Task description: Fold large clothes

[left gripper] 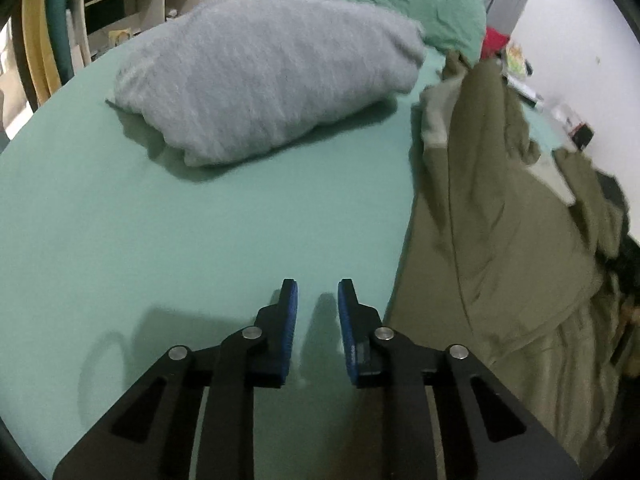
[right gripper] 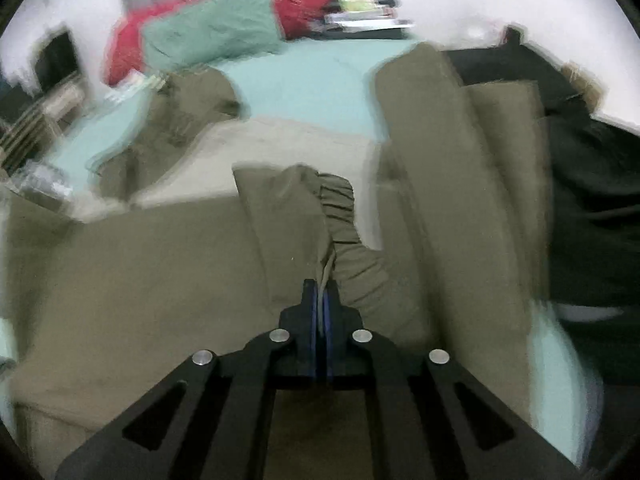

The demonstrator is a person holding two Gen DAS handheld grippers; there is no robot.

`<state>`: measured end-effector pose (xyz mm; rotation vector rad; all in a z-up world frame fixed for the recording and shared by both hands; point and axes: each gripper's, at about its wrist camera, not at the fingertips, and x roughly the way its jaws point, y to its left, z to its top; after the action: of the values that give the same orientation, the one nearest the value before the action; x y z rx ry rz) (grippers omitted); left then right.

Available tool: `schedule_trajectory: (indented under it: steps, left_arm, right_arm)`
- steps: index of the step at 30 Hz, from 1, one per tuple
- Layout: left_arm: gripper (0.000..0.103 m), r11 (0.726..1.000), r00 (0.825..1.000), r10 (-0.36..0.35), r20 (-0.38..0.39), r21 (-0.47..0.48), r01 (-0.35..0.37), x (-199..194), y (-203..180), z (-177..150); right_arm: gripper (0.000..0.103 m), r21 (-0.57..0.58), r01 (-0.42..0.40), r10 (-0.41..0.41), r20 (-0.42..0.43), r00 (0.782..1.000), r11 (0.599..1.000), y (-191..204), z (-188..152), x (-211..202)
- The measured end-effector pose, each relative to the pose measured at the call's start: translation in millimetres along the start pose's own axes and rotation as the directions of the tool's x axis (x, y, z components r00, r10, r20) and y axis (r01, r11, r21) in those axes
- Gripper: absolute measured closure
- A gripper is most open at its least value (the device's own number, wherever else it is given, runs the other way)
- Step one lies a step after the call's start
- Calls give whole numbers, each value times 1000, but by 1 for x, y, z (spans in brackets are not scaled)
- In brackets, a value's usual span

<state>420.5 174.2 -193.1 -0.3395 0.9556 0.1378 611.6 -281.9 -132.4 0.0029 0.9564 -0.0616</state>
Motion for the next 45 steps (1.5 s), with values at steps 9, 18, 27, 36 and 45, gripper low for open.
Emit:
schedule_trajectory:
  steps: [9, 18, 27, 36, 45]
  left_arm:
    - [47, 998, 995, -69, 73, 8, 68, -22, -2, 2]
    - [47, 993, 990, -87, 108, 83, 78, -25, -19, 4]
    - [47, 990, 987, -114, 112, 98, 104, -36, -23, 1]
    - [45, 986, 978, -139, 153, 115, 122, -56, -30, -5]
    - [42, 994, 973, -85, 216, 83, 69, -58, -24, 3]
  right_arm:
    - [27, -19, 102, -94, 252, 963, 995, -55, 33, -52]
    - [86, -275, 201, -232, -84, 969, 940, -36, 64, 76]
    - [102, -93, 83, -63, 197, 978, 992, -92, 49, -57]
    - [37, -231, -62, 51, -52, 997, 971, -124, -26, -86]
    - [25, -164, 2, 14, 91, 996, 986, -59, 70, -28]
